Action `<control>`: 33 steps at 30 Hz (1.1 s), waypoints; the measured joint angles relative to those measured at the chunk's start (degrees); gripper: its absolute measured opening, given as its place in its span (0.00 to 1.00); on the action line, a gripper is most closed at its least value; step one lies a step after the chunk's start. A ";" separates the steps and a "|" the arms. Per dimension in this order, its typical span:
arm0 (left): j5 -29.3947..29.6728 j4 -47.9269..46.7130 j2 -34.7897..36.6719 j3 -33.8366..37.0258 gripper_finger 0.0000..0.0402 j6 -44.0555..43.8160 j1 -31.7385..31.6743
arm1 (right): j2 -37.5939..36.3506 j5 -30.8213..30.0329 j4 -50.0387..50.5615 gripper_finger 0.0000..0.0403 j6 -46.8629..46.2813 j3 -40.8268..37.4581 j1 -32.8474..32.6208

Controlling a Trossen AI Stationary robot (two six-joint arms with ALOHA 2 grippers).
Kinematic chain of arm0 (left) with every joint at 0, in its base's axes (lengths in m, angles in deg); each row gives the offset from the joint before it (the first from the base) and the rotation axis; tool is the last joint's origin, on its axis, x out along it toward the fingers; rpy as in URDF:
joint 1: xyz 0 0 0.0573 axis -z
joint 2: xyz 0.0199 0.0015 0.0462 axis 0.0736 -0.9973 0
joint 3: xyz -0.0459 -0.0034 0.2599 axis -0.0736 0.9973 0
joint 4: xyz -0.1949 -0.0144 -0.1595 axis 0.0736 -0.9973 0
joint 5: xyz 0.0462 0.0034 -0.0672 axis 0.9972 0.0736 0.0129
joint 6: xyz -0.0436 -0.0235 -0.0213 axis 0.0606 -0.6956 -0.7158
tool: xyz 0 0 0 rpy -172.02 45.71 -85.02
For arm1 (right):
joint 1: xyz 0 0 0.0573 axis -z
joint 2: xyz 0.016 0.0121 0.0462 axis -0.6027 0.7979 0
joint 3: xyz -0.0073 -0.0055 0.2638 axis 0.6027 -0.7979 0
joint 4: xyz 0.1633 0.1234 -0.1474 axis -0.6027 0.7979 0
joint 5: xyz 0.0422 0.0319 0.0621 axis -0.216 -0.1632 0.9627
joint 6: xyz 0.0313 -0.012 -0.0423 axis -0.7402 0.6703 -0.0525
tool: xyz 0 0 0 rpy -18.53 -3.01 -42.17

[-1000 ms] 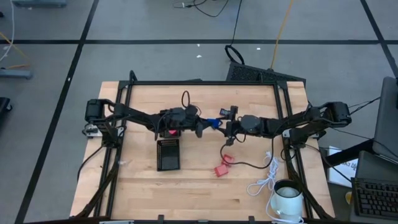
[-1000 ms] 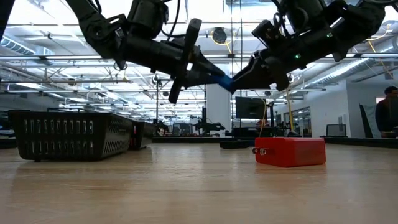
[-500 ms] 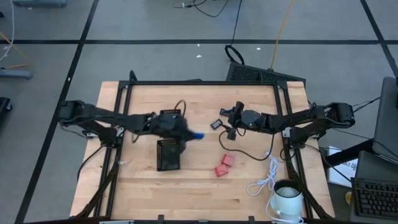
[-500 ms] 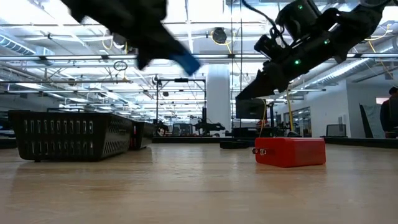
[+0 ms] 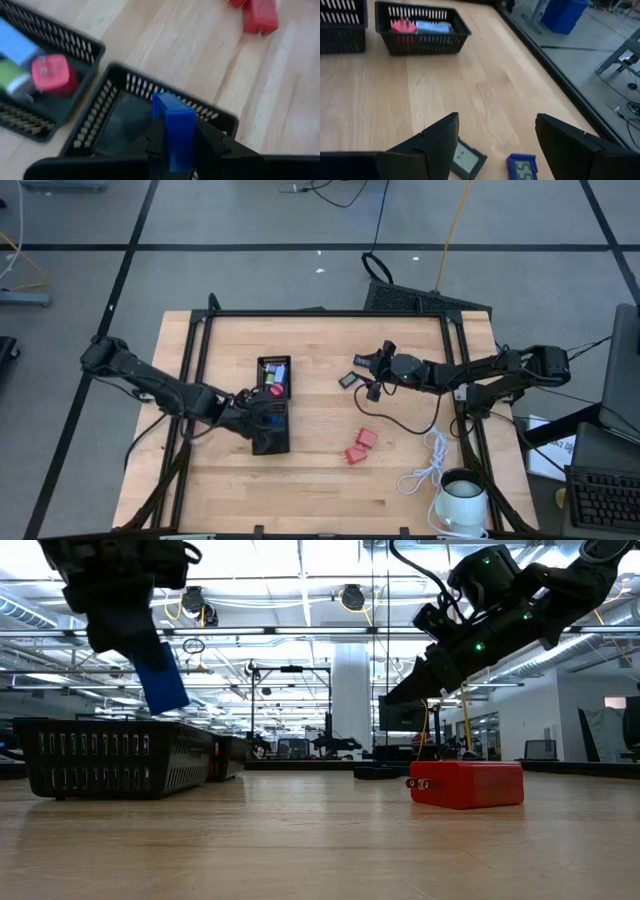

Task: Pick & Place Office items
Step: Put the blue timer into the bottom black bin, then put the dark blue timer into the bottom black bin

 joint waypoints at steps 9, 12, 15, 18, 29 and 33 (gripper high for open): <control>0.08 2.51 -0.11 3.99 0.20 -2.91 0.55 | 0.00 0.01 -1.09 0.62 -0.01 -0.41 -0.07; 0.02 2.91 -0.11 5.96 0.30 -5.95 0.19 | 0.00 0.04 -1.07 0.62 -0.17 -0.41 -0.20; 0.05 2.86 -0.11 7.38 0.37 -8.92 -0.25 | 0.00 0.04 -1.08 0.62 -1.45 -0.41 -0.18; 0.05 2.89 -0.11 7.95 0.42 -10.02 -0.50 | 0.00 0.04 -1.09 0.62 -1.48 -0.41 -0.17; 1.13 5.22 3.95 7.66 0.46 -2.70 -2.58 | 0.00 0.02 -0.79 0.62 -2.66 -0.41 0.79; 9.01 10.95 8.18 7.64 0.46 9.25 -2.79 | 0.02 3.41 3.44 0.62 -5.00 -0.39 5.04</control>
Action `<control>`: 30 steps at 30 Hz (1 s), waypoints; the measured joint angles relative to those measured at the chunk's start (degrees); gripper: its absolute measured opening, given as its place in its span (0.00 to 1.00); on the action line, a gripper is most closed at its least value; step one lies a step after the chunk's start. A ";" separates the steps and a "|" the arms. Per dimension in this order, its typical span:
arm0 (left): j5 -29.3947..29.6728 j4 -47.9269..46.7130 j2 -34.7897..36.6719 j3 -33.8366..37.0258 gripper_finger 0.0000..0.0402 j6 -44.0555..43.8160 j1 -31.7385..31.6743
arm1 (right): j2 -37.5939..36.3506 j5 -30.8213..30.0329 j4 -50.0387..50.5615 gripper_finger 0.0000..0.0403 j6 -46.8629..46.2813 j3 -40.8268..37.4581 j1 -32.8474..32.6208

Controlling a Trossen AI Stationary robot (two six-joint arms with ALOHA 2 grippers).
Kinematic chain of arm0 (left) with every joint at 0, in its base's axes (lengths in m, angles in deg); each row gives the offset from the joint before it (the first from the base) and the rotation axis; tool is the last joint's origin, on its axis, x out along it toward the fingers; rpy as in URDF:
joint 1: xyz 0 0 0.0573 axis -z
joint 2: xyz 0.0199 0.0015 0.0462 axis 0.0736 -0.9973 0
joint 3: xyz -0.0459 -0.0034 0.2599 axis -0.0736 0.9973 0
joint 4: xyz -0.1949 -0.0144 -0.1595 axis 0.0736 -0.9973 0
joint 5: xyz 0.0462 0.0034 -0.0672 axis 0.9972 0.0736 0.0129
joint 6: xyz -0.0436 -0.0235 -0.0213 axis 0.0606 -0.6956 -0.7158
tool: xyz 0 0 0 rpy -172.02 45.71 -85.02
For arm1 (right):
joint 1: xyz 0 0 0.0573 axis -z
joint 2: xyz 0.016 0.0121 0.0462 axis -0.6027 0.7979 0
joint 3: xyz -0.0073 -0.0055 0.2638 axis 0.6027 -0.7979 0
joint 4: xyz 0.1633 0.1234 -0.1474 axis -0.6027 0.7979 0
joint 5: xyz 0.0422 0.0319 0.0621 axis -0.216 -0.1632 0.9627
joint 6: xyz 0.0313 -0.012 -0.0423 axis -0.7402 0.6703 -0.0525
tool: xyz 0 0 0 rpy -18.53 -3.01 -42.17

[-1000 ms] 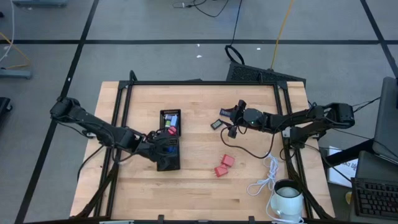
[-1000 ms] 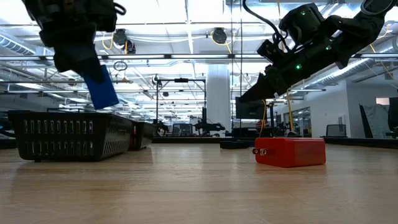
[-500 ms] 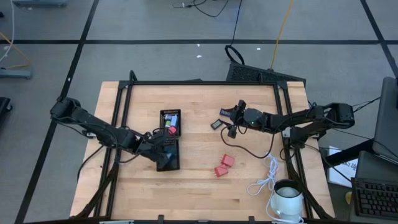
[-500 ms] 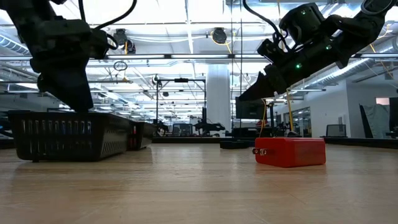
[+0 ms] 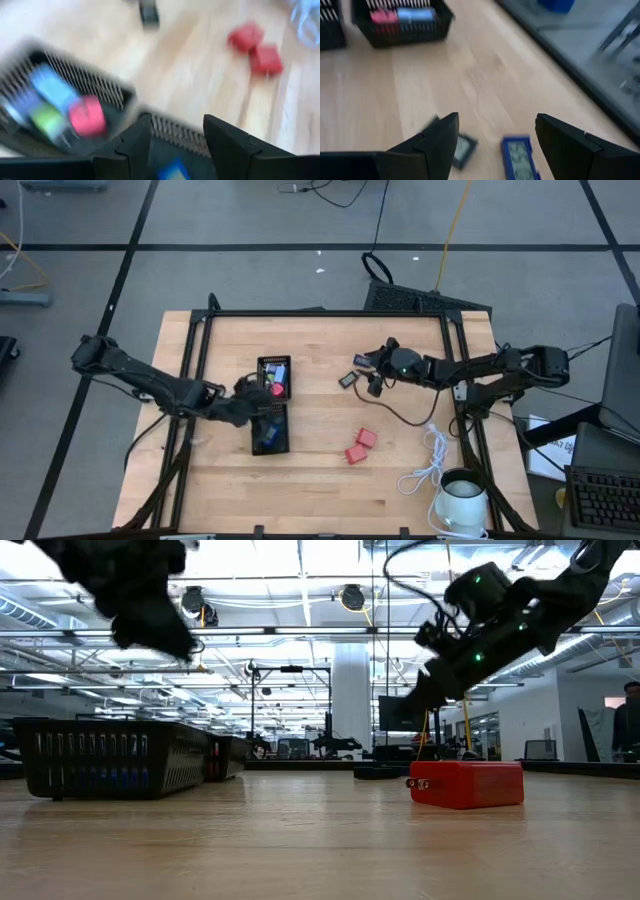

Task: Pick & Place Office items
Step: Put the dark blue timer into the bottom black bin

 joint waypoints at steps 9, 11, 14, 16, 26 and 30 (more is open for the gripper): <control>-10.88 32.67 8.45 7.92 0.46 25.62 -6.86 | 6.08 6.82 1.47 0.62 1.15 -0.20 11.06; -17.19 40.50 8.53 10.39 0.46 27.45 -9.32 | 8.51 8.90 0.56 0.62 1.27 -0.26 12.32; -20.45 45.68 8.48 13.82 0.46 28.21 -12.93 | 12.56 10.01 -2.98 0.62 2.31 -0.18 12.87; -20.90 48.37 8.21 15.69 0.46 27.61 -15.32 | 14.89 10.03 -4.73 0.62 3.58 -0.31 12.92; -25.17 58.56 3.09 22.10 0.46 20.72 -23.44 | 21.68 10.63 -9.94 0.61 4.21 -0.13 12.90; -25.21 59.08 1.82 22.05 0.46 19.52 -24.34 | 21.73 12.00 -8.89 0.54 1.51 -0.09 12.93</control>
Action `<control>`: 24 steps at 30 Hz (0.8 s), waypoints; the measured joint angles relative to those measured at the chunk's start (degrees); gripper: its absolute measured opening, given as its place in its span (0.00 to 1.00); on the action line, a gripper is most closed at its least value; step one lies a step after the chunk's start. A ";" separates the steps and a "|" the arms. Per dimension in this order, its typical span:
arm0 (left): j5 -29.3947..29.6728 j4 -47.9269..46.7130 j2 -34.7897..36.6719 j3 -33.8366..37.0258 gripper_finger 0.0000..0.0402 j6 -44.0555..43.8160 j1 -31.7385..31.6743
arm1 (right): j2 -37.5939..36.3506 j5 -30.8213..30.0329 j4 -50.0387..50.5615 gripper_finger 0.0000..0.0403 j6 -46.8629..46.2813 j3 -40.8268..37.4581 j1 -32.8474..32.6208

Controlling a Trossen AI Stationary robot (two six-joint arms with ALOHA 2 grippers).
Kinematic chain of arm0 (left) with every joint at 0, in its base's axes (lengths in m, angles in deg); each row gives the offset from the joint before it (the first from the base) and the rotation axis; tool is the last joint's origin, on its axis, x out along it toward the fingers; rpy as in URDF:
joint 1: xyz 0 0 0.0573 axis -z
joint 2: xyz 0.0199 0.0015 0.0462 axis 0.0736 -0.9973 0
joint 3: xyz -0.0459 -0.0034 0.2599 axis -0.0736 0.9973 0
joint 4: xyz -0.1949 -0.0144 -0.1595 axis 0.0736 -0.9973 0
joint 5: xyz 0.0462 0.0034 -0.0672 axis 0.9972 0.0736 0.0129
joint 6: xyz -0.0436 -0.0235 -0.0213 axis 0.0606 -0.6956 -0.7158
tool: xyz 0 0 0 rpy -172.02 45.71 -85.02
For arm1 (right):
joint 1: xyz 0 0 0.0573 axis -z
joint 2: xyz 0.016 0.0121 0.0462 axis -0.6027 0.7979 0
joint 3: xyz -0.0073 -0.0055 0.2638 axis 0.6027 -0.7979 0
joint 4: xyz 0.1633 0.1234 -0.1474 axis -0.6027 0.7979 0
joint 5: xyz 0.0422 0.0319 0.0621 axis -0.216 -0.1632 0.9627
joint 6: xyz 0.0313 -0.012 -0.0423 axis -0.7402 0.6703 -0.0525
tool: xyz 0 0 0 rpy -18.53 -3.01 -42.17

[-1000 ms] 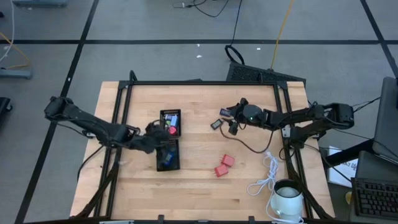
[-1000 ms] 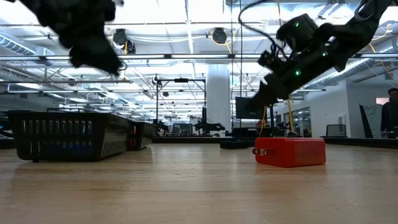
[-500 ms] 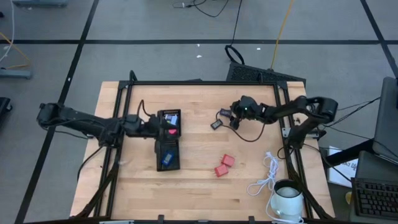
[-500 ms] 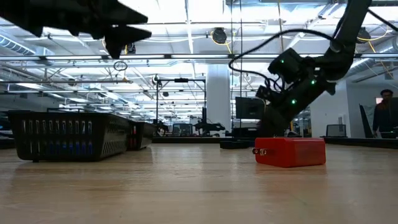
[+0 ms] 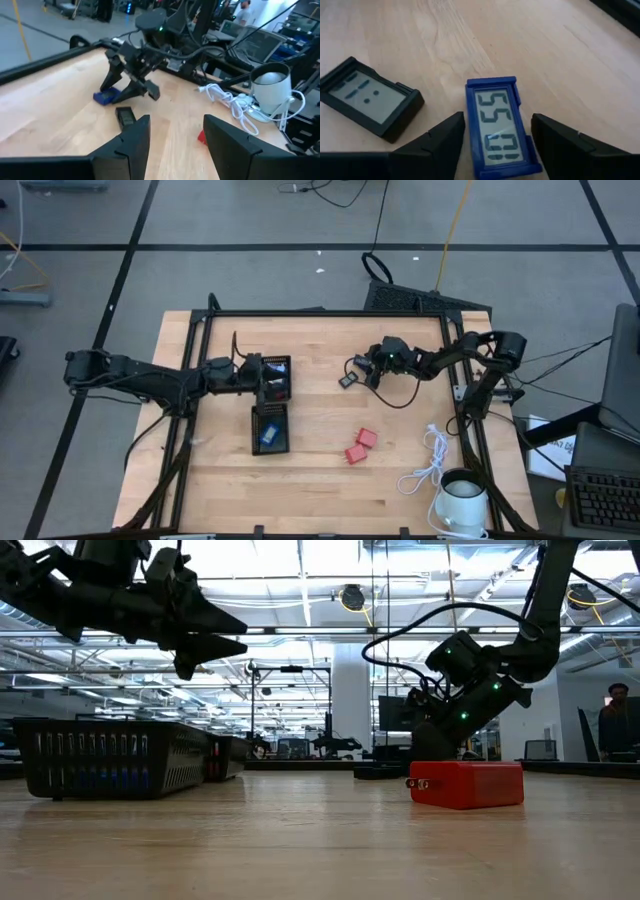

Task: Pick & Place Office items
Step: Put the dark blue timer into the bottom black bin

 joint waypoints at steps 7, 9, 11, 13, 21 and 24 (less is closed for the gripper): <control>1.91 -0.06 -0.29 0.00 0.46 -0.58 -0.36 | -0.02 0.95 1.22 0.36 -0.97 0.01 -0.02; 2.42 0.05 -0.29 -0.02 0.46 -1.18 -0.36 | 0.00 0.95 1.45 0.36 -0.98 0.01 -0.02; 2.64 0.05 -0.29 -0.02 0.46 -2.23 -0.36 | 0.00 0.98 1.46 0.36 -0.98 0.01 -0.02; 2.67 0.05 -0.29 -0.02 0.46 -2.51 -0.36 | -0.23 1.02 0.47 0.36 -0.98 -0.06 -0.05; 8.70 1.72 -0.29 -0.11 0.46 -5.39 -0.36 | -8.84 8.55 -5.63 0.36 -0.38 -0.12 -3.78; 10.32 1.57 -0.29 -0.11 0.46 -5.87 -0.36 | -12.66 8.41 -4.58 0.36 1.88 -0.28 -6.89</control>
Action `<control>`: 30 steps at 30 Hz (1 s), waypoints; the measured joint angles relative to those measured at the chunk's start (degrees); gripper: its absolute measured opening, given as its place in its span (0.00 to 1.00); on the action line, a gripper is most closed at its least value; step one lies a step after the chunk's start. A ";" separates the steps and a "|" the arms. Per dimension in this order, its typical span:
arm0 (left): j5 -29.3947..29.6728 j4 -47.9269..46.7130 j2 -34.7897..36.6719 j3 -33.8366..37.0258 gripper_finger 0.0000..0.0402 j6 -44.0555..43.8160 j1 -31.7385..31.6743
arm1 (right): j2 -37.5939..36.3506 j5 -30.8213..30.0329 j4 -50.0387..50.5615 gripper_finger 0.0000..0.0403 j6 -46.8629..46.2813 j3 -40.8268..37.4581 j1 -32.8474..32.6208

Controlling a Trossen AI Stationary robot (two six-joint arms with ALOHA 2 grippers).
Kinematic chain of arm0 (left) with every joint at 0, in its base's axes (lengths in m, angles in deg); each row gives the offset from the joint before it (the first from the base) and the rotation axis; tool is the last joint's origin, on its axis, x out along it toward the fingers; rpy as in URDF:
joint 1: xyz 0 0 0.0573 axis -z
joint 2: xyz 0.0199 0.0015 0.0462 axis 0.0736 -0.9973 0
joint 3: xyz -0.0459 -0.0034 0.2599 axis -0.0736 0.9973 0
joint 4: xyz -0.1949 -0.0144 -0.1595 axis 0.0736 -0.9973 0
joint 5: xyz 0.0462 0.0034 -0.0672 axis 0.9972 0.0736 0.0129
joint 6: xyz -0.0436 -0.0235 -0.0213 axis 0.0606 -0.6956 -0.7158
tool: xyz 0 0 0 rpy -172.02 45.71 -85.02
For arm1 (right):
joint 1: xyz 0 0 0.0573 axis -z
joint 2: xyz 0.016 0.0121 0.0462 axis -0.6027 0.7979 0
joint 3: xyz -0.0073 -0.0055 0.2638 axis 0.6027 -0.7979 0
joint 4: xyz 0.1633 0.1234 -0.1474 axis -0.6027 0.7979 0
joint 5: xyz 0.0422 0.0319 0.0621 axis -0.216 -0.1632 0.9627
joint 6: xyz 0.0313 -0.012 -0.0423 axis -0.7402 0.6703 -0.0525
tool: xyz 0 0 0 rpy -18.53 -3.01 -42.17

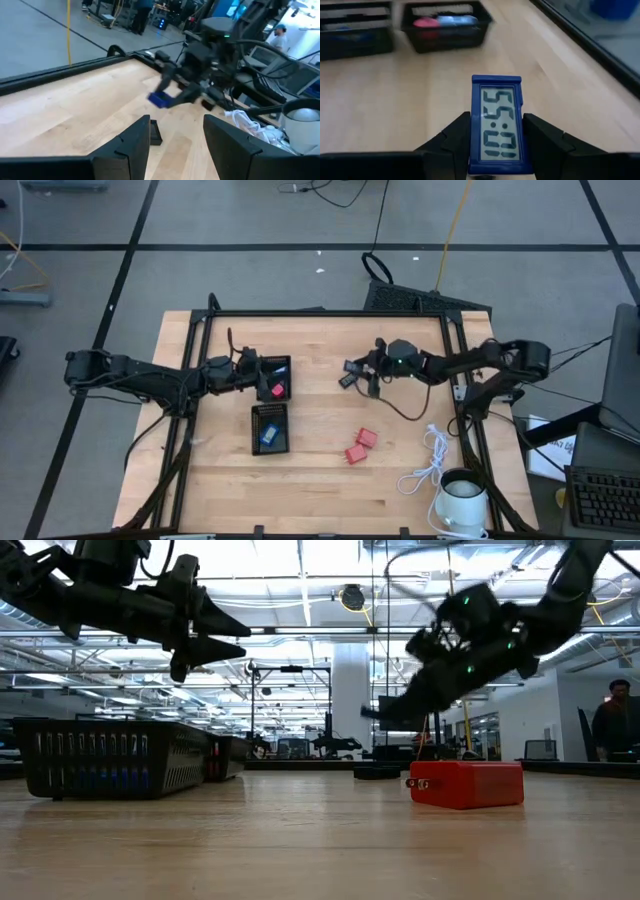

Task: Pick & Place Office items
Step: Put the dark blue timer into the bottom black bin

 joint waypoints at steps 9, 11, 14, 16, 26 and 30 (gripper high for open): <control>-2.65 0.71 -4.50 -2.56 0.51 -11.12 0.09 | -4.01 -15.28 -1.75 0.36 15.05 0.15 -11.89; -2.63 1.11 -7.38 -4.25 0.55 -13.55 0.06 | -4.04 -18.16 -2.70 0.36 17.56 0.35 -13.54; -2.24 1.19 -12.40 -8.01 0.61 -15.65 0.04 | -4.06 -19.41 -3.18 0.36 18.62 1.07 -14.78; -2.15 1.22 -15.78 -10.88 0.63 -15.85 0.04 | -4.06 -19.50 -3.37 0.36 18.62 1.71 -15.30; -3.24 1.18 -31.85 -24.73 0.64 -15.36 0.04 | -4.11 -19.52 -3.32 0.36 19.05 2.19 -17.42; -3.34 1.11 -36.57 -28.49 0.62 -16.45 0.07 | -4.11 -19.65 -3.28 0.36 19.45 2.19 -17.69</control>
